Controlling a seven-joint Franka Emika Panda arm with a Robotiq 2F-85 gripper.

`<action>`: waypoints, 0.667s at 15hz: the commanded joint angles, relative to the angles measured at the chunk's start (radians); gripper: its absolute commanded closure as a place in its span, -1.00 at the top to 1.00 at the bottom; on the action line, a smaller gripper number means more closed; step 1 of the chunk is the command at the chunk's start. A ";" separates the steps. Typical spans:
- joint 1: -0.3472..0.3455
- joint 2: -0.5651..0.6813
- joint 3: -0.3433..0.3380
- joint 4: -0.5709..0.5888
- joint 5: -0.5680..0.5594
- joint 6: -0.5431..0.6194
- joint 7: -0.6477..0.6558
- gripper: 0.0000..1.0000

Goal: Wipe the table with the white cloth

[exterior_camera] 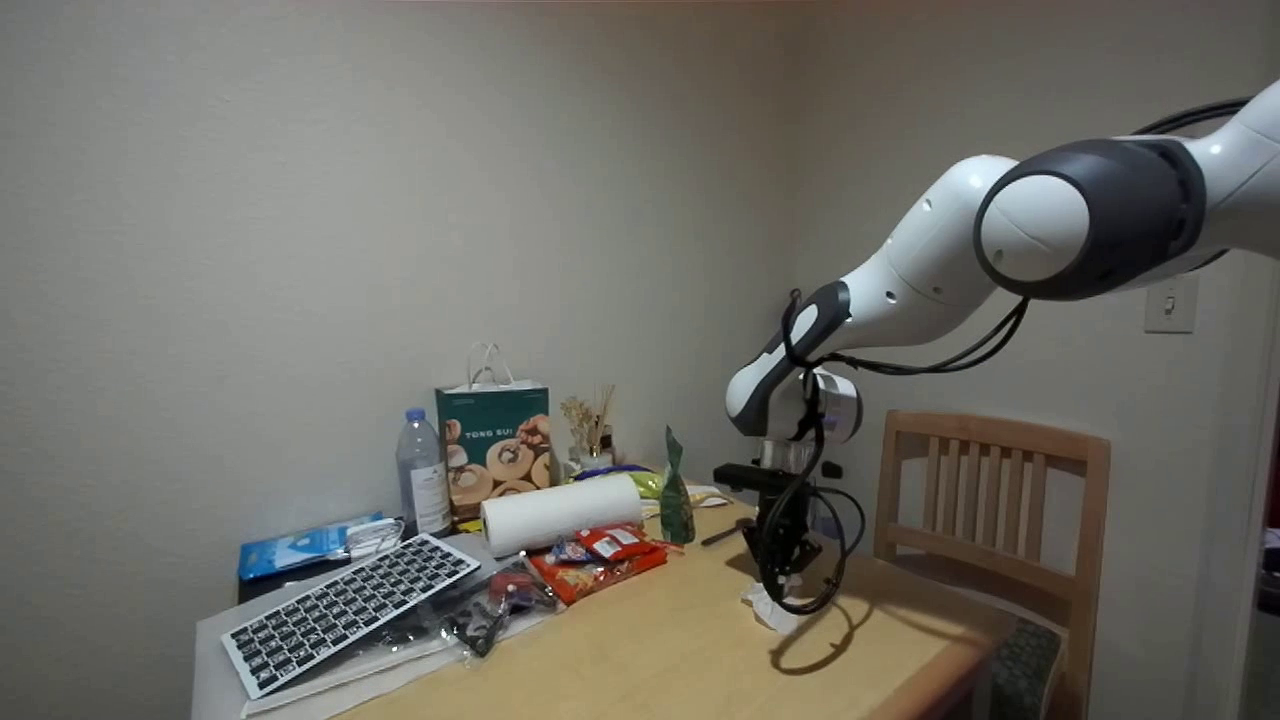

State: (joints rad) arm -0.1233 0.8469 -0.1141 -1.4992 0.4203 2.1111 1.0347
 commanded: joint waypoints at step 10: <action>-0.157 0.094 -0.047 0.166 0.031 0.018 0.203 -0.96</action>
State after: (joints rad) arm -0.2690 0.9393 -0.1735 -1.3374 0.4638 2.1295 1.2329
